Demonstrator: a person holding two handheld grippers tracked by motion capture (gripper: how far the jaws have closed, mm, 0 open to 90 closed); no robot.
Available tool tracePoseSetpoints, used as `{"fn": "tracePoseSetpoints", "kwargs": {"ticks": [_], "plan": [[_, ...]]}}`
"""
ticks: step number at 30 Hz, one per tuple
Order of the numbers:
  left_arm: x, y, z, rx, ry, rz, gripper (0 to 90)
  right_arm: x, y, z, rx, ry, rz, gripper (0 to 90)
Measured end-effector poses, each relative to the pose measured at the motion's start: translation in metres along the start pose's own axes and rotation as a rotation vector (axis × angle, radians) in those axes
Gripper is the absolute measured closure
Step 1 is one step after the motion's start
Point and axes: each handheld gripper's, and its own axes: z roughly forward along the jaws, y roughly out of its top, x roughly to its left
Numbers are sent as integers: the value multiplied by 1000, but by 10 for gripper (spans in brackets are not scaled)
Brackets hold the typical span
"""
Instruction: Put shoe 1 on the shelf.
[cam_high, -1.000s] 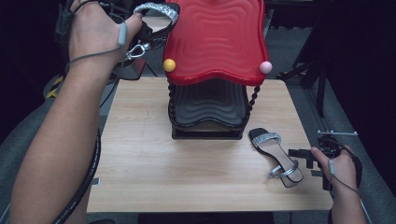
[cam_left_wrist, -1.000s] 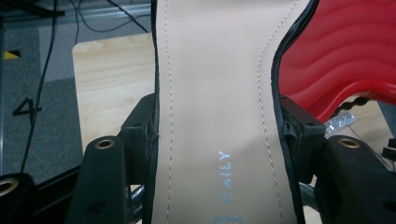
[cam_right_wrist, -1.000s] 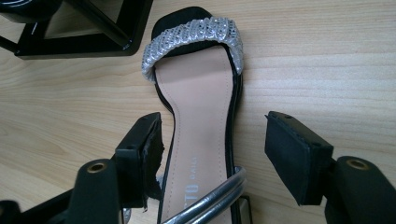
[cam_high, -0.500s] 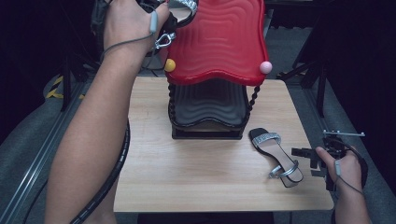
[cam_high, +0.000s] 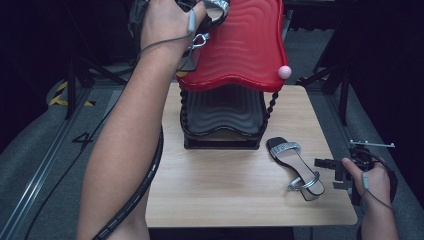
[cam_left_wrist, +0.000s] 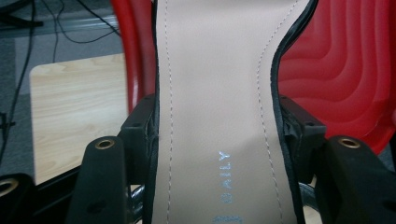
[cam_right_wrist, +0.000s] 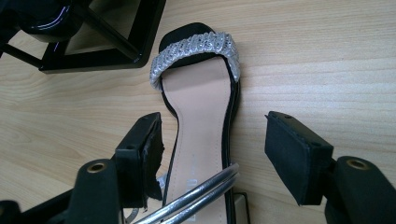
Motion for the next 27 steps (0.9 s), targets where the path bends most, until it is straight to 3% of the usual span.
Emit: {"fn": "tracePoseSetpoints", "kwargs": {"ticks": [7,23,27], "plan": [[-9,3,14,4,-7,7,418,2,1,1,4,2,-4,377],[-13,9,32,-24,6,-59,418,4,1,5,16,2,-25,377],[-16,10,36,-16,13,-51,417,5,1,6,22,1,-33,377]]}}
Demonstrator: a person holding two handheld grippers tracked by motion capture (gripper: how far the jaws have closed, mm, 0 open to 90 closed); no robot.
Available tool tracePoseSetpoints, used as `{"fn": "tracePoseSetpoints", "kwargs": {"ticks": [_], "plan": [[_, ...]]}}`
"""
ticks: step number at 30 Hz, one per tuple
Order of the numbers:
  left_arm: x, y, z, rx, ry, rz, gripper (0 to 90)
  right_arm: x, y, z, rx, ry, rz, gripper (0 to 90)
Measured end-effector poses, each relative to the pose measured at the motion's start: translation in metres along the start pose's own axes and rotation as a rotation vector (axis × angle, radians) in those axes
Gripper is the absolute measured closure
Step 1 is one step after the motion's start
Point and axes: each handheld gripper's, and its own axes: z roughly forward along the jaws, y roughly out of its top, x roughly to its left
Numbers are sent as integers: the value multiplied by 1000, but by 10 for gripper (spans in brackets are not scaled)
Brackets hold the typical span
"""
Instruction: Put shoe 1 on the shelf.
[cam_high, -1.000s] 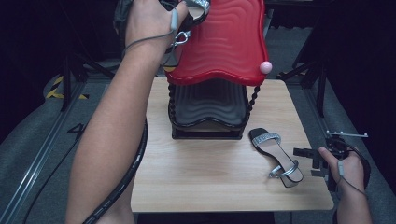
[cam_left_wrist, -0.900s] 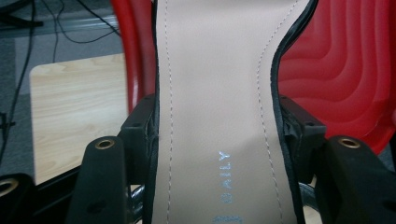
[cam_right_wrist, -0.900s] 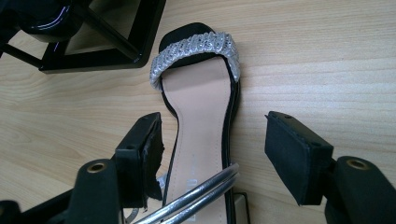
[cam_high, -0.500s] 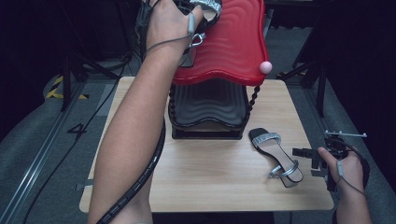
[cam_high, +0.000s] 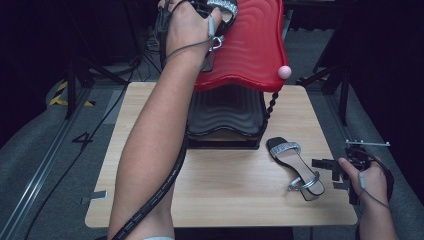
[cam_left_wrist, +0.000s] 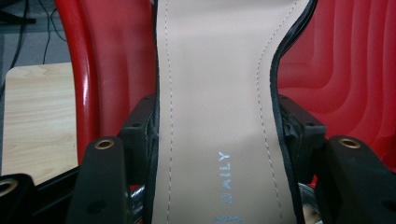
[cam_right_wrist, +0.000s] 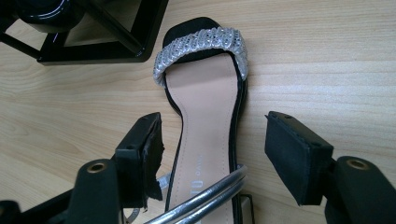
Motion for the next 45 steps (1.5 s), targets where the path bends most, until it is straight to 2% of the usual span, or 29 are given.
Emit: {"fn": "tracePoseSetpoints", "kwargs": {"ticks": [3,7,9,18,26,29,33,37,39,45], "plan": [[0,1,1,-8,2,2,417,0,0,1,1,-4,0,377],[2,1,4,-25,-11,-22,416,1,0,2,5,-2,-3,377],[2,1,6,-25,0,-17,416,1,0,2,7,-1,-2,377],[3,-1,18,2,-5,-43,431,3,0,4,14,3,-11,377],[6,1,23,-1,-25,-62,427,2,-1,6,24,7,-14,377],[8,1,25,-12,-57,-80,430,3,-1,7,28,8,-17,376],[13,-1,24,-10,-75,-83,432,3,-1,7,29,11,-18,374],[15,-3,22,4,-63,-85,431,3,-1,9,36,7,-19,374],[14,-4,21,16,-42,-70,429,4,-1,10,37,7,-21,374],[14,-6,19,21,-25,-58,418,5,-1,10,39,6,-24,374]]}}
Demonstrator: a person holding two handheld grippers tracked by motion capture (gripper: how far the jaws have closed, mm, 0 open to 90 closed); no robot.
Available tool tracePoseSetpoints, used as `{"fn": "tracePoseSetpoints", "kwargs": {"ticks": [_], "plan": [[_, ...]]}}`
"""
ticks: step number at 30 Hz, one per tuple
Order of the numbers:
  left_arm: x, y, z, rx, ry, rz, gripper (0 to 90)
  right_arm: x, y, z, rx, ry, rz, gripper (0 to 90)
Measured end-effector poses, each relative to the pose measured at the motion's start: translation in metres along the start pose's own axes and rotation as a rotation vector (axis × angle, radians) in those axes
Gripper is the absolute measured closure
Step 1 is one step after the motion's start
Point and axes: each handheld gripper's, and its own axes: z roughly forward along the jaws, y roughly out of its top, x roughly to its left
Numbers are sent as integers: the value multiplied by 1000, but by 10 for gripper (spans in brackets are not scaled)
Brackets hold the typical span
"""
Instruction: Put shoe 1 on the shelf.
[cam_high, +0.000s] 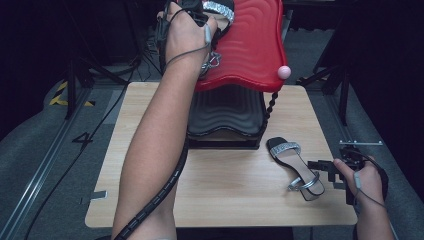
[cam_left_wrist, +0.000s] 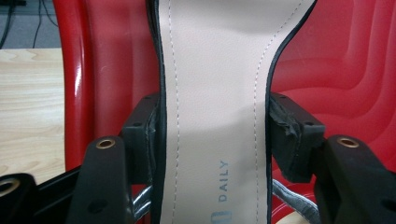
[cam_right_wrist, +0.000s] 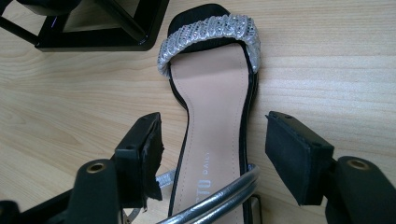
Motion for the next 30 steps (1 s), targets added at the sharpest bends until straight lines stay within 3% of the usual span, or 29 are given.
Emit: {"fn": "tracePoseSetpoints", "kwargs": {"ticks": [2,5,11,15,18,20,23,30], "plan": [[-1,0,0,3,16,10,377,0,0,0,1,0,-2,374],[-3,1,-1,-3,49,22,376,0,0,0,0,1,-3,373],[-3,1,-3,-15,76,31,389,-1,-1,-2,-5,3,-2,373],[-2,0,-4,-16,52,39,421,0,0,0,3,3,-2,373],[-4,0,-3,-14,70,52,412,1,0,2,8,2,-11,372],[-5,0,-3,-14,56,61,380,2,0,2,9,2,-11,372],[-5,-1,-3,-11,65,84,410,2,0,2,8,1,-10,372],[-5,-1,-4,-15,43,83,424,1,0,3,11,3,-9,371]]}}
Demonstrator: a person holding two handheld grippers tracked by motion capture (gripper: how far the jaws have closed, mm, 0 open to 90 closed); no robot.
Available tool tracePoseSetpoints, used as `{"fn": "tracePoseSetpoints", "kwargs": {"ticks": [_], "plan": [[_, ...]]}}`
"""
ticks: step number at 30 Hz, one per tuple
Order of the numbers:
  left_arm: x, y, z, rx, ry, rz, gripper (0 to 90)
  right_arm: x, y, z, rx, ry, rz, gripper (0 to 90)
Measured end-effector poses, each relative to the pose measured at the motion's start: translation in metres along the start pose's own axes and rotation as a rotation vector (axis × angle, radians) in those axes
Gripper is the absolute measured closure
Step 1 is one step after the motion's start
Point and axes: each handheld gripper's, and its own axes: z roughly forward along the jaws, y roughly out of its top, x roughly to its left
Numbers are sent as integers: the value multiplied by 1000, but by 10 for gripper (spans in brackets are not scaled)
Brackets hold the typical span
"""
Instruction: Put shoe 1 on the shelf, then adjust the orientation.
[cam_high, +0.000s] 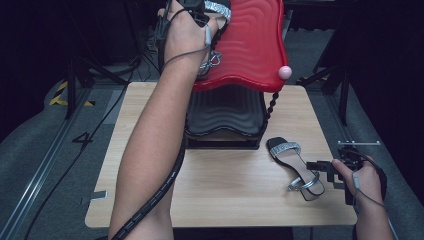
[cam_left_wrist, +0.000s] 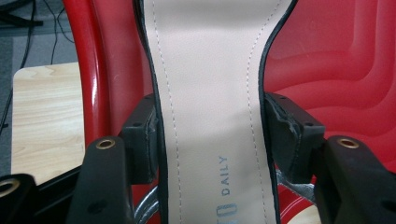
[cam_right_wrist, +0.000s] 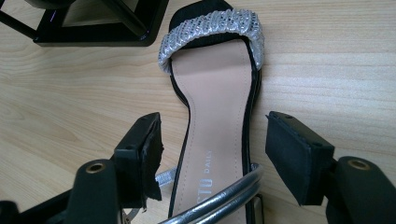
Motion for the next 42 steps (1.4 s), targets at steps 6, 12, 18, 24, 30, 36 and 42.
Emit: {"fn": "tracePoseSetpoints", "kwargs": {"ticks": [6,12,18,24,30,36,42], "plan": [[-4,1,0,0,27,11,422,0,0,0,-1,1,1,371],[-6,2,-11,-32,35,44,332,0,1,-1,-5,1,3,367],[-9,2,-27,-28,34,59,328,2,0,2,7,-1,-2,368],[-5,-1,-40,-29,22,63,328,2,0,3,7,-2,-5,367],[14,-6,-61,-56,43,49,326,2,0,4,9,-8,-6,365],[31,-15,-68,-56,84,64,319,2,3,4,0,5,-4,359],[64,-33,-73,-69,84,55,315,4,8,3,-13,-10,-20,353]]}}
